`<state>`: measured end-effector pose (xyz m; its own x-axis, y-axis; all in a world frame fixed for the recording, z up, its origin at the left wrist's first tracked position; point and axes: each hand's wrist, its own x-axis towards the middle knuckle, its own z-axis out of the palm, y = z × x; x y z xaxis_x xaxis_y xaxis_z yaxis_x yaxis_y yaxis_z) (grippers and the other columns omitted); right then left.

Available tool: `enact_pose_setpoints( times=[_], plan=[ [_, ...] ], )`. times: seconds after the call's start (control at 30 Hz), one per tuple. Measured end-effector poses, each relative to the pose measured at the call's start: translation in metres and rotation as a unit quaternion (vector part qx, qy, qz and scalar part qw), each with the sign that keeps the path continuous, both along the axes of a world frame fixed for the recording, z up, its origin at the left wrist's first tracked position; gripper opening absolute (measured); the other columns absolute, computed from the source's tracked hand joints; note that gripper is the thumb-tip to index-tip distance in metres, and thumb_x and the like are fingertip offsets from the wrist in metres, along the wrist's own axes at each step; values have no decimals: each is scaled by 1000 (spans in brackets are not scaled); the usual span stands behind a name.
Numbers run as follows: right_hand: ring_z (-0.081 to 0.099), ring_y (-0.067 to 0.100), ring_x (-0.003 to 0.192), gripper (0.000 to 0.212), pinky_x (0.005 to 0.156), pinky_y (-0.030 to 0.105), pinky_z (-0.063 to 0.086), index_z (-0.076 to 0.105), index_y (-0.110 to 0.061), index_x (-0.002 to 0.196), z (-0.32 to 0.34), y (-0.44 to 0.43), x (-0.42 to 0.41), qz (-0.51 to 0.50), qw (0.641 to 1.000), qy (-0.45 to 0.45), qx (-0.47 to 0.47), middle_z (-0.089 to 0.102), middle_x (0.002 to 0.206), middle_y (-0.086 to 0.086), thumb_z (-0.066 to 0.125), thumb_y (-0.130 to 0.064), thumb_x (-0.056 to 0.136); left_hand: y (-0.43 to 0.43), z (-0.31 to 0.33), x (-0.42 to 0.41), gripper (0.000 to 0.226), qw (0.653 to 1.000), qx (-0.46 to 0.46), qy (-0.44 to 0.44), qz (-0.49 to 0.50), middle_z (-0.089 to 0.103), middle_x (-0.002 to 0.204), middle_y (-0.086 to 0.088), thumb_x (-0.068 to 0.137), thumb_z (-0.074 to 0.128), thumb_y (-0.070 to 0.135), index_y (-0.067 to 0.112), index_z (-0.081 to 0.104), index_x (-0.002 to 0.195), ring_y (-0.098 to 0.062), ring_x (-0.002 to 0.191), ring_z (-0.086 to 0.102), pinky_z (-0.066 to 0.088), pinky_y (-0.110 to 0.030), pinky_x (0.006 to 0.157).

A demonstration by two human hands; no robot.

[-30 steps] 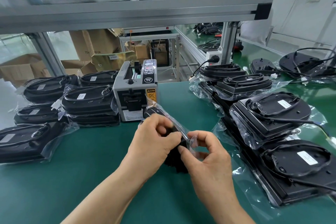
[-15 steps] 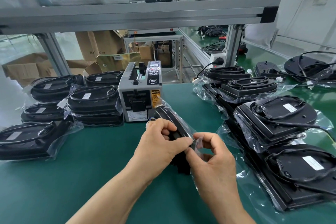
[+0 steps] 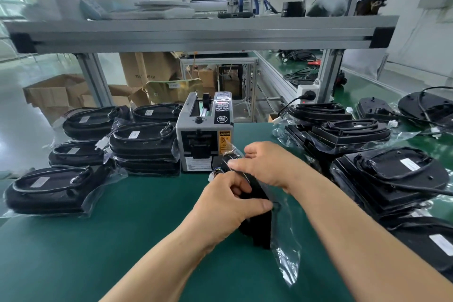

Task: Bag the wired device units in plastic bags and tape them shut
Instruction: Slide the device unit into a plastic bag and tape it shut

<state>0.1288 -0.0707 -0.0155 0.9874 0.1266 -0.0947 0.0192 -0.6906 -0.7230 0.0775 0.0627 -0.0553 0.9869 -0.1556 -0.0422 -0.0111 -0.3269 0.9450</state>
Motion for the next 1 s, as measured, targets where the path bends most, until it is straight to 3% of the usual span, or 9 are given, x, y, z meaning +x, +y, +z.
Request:
enact_pose_setpoints(
  times=[0.07,0.13,0.2,0.27,0.33,0.43,0.67,0.8,1.0],
  plan=[
    [47,19,59,34,56,28,40,48,-11,68,-1,9,13,11,997,-14,-71,50,65,2,65,-32,88,7,1,2,41,999,0,8,-32,54,56,17,51,83,45,23,60,76,3,48,46,37,-11,48],
    [35,18,52,37,47,29,28,39,-13,61,-5,13,18,9,993,-25,-114,40,58,2,60,-22,89,17,3,10,30,998,-35,23,-53,55,57,15,59,84,44,25,62,67,-2,51,47,37,-12,50],
    [45,19,55,28,48,28,33,52,-9,67,-10,10,20,4,993,-32,-111,50,62,5,59,-21,92,29,4,30,21,989,-134,48,30,58,62,6,76,81,33,23,66,66,-6,53,50,41,-16,52],
    [56,24,65,23,55,29,43,65,-3,84,-13,8,19,-2,995,-35,-94,61,73,8,58,-23,93,41,2,64,20,952,-232,89,179,60,62,3,87,73,21,19,64,69,-5,49,51,43,-17,48],
    [53,24,64,23,57,31,42,63,-4,80,-15,6,18,-9,996,-43,-76,59,71,7,58,-22,93,51,1,93,21,913,-275,140,266,59,56,6,92,69,20,18,63,72,-3,46,50,41,-16,43],
    [42,17,58,28,54,29,34,52,-10,67,-16,5,17,-17,998,-37,-52,48,62,2,57,-21,93,53,-5,121,25,887,-310,189,286,56,47,9,95,65,22,15,62,71,1,36,49,37,-13,36],
    [51,19,68,28,63,30,40,67,3,93,-19,0,20,-21,999,-28,-17,63,76,15,60,-24,93,37,1,138,6,875,-324,228,279,60,48,8,93,69,19,15,64,93,1,34,53,39,-14,40],
    [54,18,70,28,61,28,42,69,-1,93,-21,-1,19,-19,999,-37,-16,68,81,14,61,-27,93,31,-1,137,4,861,-350,237,283,60,44,6,96,62,16,15,61,100,-1,33,55,40,-17,47],
    [65,30,79,30,71,35,52,70,-1,95,-21,-1,18,-10,998,-52,-19,72,96,18,61,-30,94,25,-5,149,14,823,-394,239,332,61,59,6,96,59,17,16,63,109,-3,35,53,36,-14,36]
  ],
)
